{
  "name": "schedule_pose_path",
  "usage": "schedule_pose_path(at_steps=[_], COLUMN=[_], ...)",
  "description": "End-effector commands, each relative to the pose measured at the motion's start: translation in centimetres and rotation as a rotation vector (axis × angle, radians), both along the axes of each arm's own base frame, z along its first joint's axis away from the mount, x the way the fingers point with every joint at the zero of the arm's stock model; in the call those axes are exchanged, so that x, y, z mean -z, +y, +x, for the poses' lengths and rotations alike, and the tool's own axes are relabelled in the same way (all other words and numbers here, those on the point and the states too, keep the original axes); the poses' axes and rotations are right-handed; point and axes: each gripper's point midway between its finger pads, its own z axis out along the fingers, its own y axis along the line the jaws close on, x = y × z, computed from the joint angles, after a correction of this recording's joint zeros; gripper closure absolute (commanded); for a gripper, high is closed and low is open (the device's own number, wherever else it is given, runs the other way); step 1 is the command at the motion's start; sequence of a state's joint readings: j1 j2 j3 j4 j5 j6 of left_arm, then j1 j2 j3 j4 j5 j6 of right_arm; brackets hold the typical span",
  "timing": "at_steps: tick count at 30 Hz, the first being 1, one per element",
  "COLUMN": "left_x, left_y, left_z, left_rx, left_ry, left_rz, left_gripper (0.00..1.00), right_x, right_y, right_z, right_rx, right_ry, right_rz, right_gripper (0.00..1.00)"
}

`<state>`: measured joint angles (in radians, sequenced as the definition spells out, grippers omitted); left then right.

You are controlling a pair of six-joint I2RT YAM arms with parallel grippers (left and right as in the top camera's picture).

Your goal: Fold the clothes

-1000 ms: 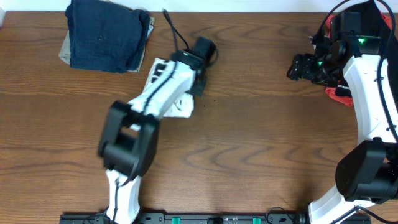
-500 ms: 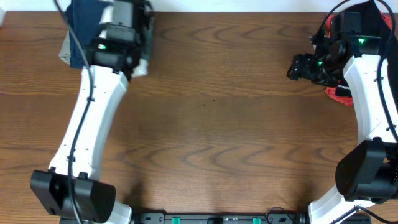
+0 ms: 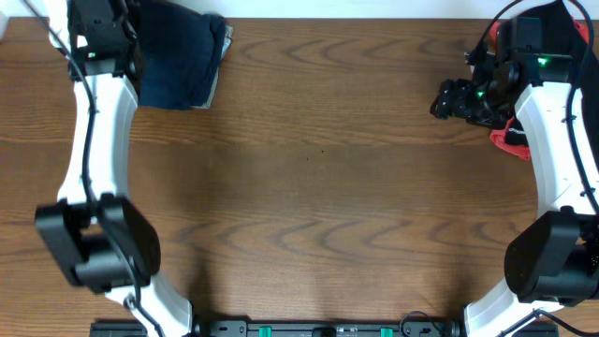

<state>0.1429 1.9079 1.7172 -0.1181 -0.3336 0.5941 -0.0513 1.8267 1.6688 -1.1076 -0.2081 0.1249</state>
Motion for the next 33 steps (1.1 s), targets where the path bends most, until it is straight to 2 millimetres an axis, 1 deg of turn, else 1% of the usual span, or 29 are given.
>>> schedule_pose_path(at_steps=[1,2,3,4,6,7,9,14,16,18,20,21,22,24,25,26,29,31,33], left_x=[1.6,2.4,3.0,4.0,5.8,6.4,7.2,7.3,7.9,8.8,9.5,9.8,10.0,10.3,10.4,10.3,9.6,8.4,7.2], left_y=[2.1,2.8,3.1,3.1,2.5,2.1,1.1,-1.9,-3.4,-5.2,-6.8,-7.3,-7.7,-8.5,-9.0,-9.5,-11.0,-11.7,-12.4], left_z=[1.4,1.9,2.3,2.8,3.6,3.9,4.3,5.0,5.1,5.1,5.1,5.1,5.1,5.2,5.2,5.3,5.6,5.6,5.4], left_rx=[0.049,0.040,0.039,0.054,0.097,0.107,0.122,0.162,0.190,0.236,0.259,0.254,0.245,0.237,0.239,0.247,0.290,0.290,0.300], left_ry=[0.090,0.087,0.083,0.089,0.106,0.112,0.118,0.104,0.122,0.140,0.131,0.118,0.101,0.070,0.054,0.041,0.002,-0.030,-0.049], left_rz=[0.162,0.168,0.167,0.159,0.139,0.135,0.123,0.096,0.076,0.030,-0.060,-0.111,-0.166,-0.268,-0.323,-0.373,-0.483,-0.540,-0.560], left_gripper=[0.94,0.94,0.94,0.94,0.94,0.94,0.94,0.94,0.94,0.94,0.93,0.88,0.71,0.13,0.00,0.02,0.02,0.02,0.02], right_x=[0.1,0.1,0.1,0.0,0.0,0.0,0.0,-0.1,-0.2,-0.2,-0.2,-0.2,-0.2,-0.2,-0.2,-0.2,-0.2,-0.2,-0.2], right_y=[1.0,1.1,1.1,1.1,1.1,1.1,1.1,1.1,1.1,1.1,1.1,1.1,1.1,1.1,1.1,1.1,1.1,1.1,1.1], right_z=[0.0,0.1,0.1,0.2,0.3,0.3,0.4,0.7,0.8,0.8,0.9,0.9,0.9,0.9,0.8,0.8,0.8,0.8,0.8], right_rx=[-0.034,-0.035,-0.036,-0.036,-0.036,-0.036,-0.036,-0.036,-0.036,-0.037,-0.036,-0.037,-0.037,-0.037,-0.037,-0.036,-0.037,-0.037,-0.037], right_ry=[-0.003,-0.007,-0.008,-0.011,-0.014,-0.015,-0.020,-0.034,-0.038,-0.038,-0.040,-0.040,-0.040,-0.040,-0.039,-0.038,-0.039,-0.038,-0.036], right_rz=[-0.005,-0.005,-0.005,-0.005,-0.006,-0.006,-0.006,-0.006,-0.006,-0.007,-0.007,-0.007,-0.007,-0.006,-0.007,-0.007,-0.007,-0.006,-0.006], right_gripper=[0.18,0.18,0.19,0.19,0.19,0.19,0.19,0.20,0.20,0.20,0.19,0.19,0.19,0.18,0.18,0.18,0.17,0.17,0.17])
